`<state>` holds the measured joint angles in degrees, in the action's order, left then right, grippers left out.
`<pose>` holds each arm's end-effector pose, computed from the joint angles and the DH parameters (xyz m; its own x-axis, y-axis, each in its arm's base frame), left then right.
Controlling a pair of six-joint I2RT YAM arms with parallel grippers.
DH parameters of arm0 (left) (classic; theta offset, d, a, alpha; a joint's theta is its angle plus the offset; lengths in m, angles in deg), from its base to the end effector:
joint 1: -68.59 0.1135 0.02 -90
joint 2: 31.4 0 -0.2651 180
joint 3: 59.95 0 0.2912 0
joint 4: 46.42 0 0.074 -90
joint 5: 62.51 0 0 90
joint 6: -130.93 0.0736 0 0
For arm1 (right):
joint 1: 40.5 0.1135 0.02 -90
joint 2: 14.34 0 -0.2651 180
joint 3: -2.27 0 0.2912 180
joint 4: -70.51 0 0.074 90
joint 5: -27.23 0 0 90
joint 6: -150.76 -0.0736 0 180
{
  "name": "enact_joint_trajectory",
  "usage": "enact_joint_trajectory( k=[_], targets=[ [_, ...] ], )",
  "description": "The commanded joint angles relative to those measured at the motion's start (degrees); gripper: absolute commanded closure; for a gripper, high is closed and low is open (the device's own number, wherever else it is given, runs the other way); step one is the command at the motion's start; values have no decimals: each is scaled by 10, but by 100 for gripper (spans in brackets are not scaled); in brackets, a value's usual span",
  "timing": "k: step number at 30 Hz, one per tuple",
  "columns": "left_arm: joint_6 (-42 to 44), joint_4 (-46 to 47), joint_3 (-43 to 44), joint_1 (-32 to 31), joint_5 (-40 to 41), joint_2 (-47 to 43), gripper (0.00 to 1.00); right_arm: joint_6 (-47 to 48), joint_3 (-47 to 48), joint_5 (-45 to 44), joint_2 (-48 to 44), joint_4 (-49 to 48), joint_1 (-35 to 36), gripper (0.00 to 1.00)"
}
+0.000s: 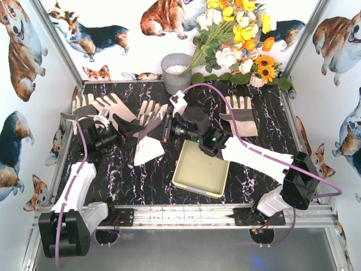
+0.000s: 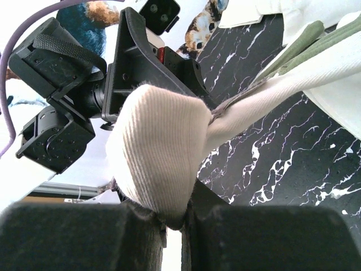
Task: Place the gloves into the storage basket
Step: Place the glove at the center of the board.
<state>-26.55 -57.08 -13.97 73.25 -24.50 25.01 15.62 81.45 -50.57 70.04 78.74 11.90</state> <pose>0.2749 -0.0358 0.2387 -0.7680 -0.6333 -0.0955 -0.0698 0.2309 -0.9705 0.2476 0.3470 0.3170 -0.7378 0.1775 -0.6513 -0.5343 0.4362 0.7241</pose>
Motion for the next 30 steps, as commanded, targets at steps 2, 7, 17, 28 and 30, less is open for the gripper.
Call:
enact_joint_trajectory(
  k=[2, 7, 17, 28, 30],
  targets=[
    [-34, 44, -10, -1, -28, -5, 26, -8, 24, 3, -12, -69, 0, 100],
    [-51, 61, -14, 0, -7, -13, 43, -14, 6, -35, -11, -51, 1, 100],
    [-1, 5, -22, 0, 72, -37, 89, -20, 33, -159, 22, 119, 22, 100],
    [255, -199, 0, -4, 167, -7, 100, -67, 195, -269, 176, 356, 89, 100],
    [278, -214, -5, -11, 180, 6, 100, -72, 223, -283, 205, 395, 100, 100]
  ],
)
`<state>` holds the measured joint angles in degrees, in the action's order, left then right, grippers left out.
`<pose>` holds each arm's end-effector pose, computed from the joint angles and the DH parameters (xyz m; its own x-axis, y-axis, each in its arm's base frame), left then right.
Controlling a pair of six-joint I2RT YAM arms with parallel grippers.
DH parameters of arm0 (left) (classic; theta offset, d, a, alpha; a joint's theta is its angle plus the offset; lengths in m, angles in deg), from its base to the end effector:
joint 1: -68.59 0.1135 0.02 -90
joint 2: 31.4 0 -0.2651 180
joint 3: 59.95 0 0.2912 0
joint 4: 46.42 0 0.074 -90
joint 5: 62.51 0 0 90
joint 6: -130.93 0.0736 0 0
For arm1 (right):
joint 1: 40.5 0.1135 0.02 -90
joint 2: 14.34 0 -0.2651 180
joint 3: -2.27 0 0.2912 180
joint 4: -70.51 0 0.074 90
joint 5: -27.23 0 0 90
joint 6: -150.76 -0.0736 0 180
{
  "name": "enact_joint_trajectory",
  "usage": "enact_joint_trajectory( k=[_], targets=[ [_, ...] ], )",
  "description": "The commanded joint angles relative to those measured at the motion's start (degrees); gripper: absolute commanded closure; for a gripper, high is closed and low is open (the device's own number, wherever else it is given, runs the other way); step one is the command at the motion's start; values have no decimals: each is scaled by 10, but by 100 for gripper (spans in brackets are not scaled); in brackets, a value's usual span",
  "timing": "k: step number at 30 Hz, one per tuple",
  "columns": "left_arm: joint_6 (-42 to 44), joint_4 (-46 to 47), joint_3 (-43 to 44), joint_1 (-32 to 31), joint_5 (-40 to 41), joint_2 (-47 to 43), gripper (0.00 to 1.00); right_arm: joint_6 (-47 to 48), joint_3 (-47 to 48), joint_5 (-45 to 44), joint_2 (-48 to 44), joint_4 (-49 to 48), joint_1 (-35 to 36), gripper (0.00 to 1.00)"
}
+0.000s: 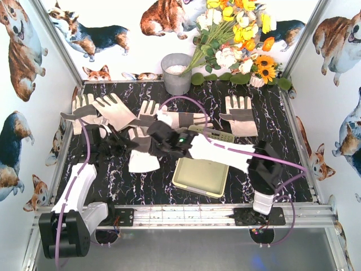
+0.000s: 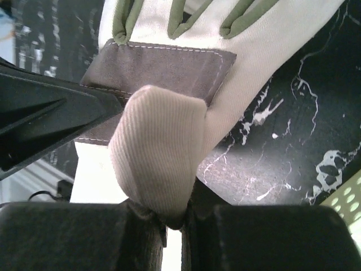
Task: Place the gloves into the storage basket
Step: Place the glove at the center of the board.
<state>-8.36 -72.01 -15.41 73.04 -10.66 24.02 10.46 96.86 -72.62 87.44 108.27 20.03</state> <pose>0.2643 -0.0250 0.1984 -0.7157 -0.6536 -0.2462 -0.1660 0.5015 -0.8491 0.2406 0.4001 0.2331 -0.8362 0.0611 -0.5451 -0.2425 0.8502 0.4673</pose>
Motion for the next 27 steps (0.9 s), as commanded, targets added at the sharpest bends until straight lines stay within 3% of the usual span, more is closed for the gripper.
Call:
enact_joint_trajectory(
  k=[1, 9, 18, 23, 27],
  targets=[
    [103, -67, 6, -13, 46, 24, 100, -23, 77, -72, 43, 112, 24, 100],
    [116, -30, -12, -98, 118, 103, 100, -66, 70, -109, 87, 185, 48, 100],
    [52, 54, 4, -256, 156, 215, 100, -99, -22, -136, 44, 288, 47, 100],
    [48, 52, 11, -273, 156, 231, 100, -135, -50, -171, 19, 344, 47, 100],
    [50, -7, 17, -272, 210, 220, 100, -105, -56, -153, 7, 304, 47, 100]
  ],
)
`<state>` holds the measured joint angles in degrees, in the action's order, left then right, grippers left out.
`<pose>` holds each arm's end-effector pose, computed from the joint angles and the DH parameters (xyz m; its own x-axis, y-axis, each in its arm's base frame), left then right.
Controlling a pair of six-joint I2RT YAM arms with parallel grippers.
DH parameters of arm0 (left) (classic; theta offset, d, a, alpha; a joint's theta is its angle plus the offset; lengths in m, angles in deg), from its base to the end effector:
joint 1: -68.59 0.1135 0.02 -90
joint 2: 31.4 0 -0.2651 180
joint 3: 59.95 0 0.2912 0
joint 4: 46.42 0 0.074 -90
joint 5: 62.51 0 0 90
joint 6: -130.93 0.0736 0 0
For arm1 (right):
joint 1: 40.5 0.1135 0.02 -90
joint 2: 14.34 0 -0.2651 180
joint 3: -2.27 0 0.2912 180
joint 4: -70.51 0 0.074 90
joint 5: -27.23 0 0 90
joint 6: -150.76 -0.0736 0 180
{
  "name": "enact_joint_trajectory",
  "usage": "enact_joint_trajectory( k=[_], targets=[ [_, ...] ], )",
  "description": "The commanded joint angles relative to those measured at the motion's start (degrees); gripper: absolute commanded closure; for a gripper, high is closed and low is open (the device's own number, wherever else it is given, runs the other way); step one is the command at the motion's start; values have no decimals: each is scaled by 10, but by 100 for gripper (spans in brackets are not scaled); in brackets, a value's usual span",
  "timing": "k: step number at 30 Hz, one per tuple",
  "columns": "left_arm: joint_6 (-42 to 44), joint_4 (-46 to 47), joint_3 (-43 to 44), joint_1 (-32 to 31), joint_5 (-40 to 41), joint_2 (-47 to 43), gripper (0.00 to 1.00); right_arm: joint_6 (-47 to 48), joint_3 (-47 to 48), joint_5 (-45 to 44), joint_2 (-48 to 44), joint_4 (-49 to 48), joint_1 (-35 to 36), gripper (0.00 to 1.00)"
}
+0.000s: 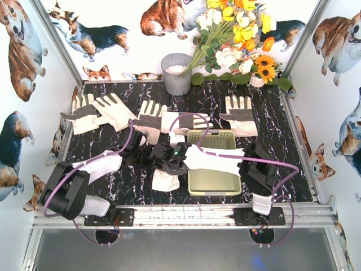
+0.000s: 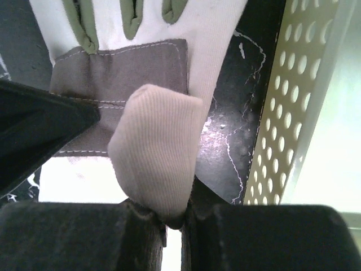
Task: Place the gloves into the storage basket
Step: Place the glove at the center of the board, then pick up the glove from the center of the board.
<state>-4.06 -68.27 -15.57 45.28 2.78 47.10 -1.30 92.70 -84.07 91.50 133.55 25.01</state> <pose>0.2514 -0.1418 0.0932 -0.9443 -0.2925 -0.1509 -0.1319 0.7564 -0.6407 0.1908 0.3544 0.1515 -0.9127 -0.0181 -0.4082 -0.0243 0.9997 0.0101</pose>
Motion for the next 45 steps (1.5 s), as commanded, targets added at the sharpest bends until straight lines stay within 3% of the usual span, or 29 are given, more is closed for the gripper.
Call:
enact_joint_trajectory(
  k=[1, 7, 15, 19, 24, 34, 36, 40, 45],
  targets=[
    [9, -60, 19, 5, 92, -13, 100, 32, -15, -23, -32, 26, -2, 100],
    [9, -119, -3, 17, 146, -32, 100, 75, 0, 51, -4, -69, -3, 100],
    [22, -126, -40, 57, 151, -58, 100, 82, -28, 91, -4, -108, -2, 70],
    [33, -126, -41, 58, 156, -52, 100, 92, -39, 91, -19, -126, -3, 62],
    [40, -138, -35, 60, 165, -53, 89, 105, -31, 91, -23, -127, -8, 58],
    [71, -225, 9, 64, 217, -100, 54, 124, -24, 67, -60, -110, -22, 47],
    [75, -238, 18, 65, 219, -117, 46, 125, -26, 69, -67, -111, -25, 46],
    [75, -221, 17, 64, 174, -140, 43, 122, -32, 74, -69, -115, -38, 46],
    [69, -172, -11, 64, 122, -135, 45, 128, -32, 91, -49, -127, -53, 60]
  ],
)
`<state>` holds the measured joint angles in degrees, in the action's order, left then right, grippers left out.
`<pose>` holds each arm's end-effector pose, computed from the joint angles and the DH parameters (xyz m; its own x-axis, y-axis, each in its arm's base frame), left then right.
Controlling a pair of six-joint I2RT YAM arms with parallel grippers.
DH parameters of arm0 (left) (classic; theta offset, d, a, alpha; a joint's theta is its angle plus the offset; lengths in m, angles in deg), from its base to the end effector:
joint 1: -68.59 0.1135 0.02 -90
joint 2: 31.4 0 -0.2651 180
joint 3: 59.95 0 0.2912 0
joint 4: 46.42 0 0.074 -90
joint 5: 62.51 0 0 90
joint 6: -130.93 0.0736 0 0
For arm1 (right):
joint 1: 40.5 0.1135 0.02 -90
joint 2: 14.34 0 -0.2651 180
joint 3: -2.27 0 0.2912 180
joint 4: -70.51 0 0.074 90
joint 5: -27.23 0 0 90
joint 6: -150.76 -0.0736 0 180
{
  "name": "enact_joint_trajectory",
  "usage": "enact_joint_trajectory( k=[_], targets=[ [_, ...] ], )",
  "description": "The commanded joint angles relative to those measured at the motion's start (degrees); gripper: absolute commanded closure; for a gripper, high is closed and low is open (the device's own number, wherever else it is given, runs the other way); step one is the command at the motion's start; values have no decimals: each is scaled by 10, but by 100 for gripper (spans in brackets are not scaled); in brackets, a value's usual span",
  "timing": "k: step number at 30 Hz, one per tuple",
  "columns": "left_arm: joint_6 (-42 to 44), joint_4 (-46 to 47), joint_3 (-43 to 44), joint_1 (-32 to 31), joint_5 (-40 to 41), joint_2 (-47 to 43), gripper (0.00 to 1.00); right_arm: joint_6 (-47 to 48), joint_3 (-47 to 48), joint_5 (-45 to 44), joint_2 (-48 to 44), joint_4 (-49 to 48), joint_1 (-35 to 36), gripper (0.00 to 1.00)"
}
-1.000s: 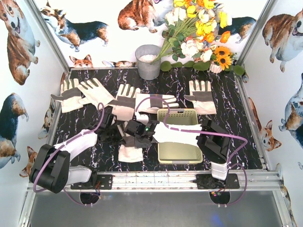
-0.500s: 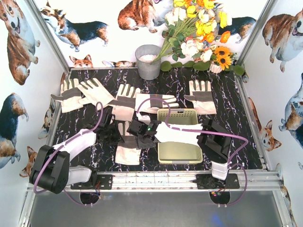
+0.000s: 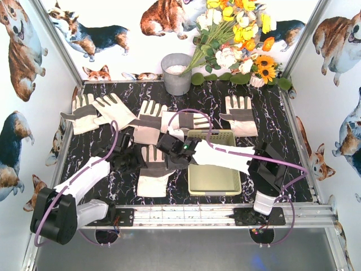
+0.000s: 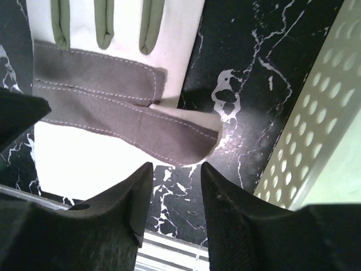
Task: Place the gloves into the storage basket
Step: Pick up the glove from the center of the board.
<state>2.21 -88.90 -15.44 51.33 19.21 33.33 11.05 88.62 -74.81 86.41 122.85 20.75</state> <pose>0.2331 -0.0835 0.1221 -0.8852 -0.3732 -0.2778 -0.2525 0.8869 -0.3867 0.2103 0.3513 0.1674 -0.9096 -0.1070 -0.4015 -0.1918 0.9653 0.1773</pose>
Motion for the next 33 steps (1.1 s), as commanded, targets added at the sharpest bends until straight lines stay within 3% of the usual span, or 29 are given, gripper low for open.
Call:
enact_joint_trajectory(
  k=[1, 9, 14, 22, 28, 33],
  targets=[
    [8, 41, -16, 4, -51, 8, 46, 6, 11, 0, 9, -20, -11, 61],
    [18, 47, -32, 4, -62, 52, 47, 13, 8, 11, 55, -17, -27, 66],
    [25, 11, 1, 5, -40, 26, 44, 26, 13, 26, 61, -29, -31, 65],
    [93, -93, 170, 96, -7, 22, 31, 79, 47, 32, -8, -37, -39, 42],
    [123, -94, 263, 192, -44, 85, 30, 106, 37, 26, -104, -50, -62, 37],
    [102, -49, 301, 209, -68, 157, 35, 123, -7, -4, -188, -80, -98, 33]
  ],
)
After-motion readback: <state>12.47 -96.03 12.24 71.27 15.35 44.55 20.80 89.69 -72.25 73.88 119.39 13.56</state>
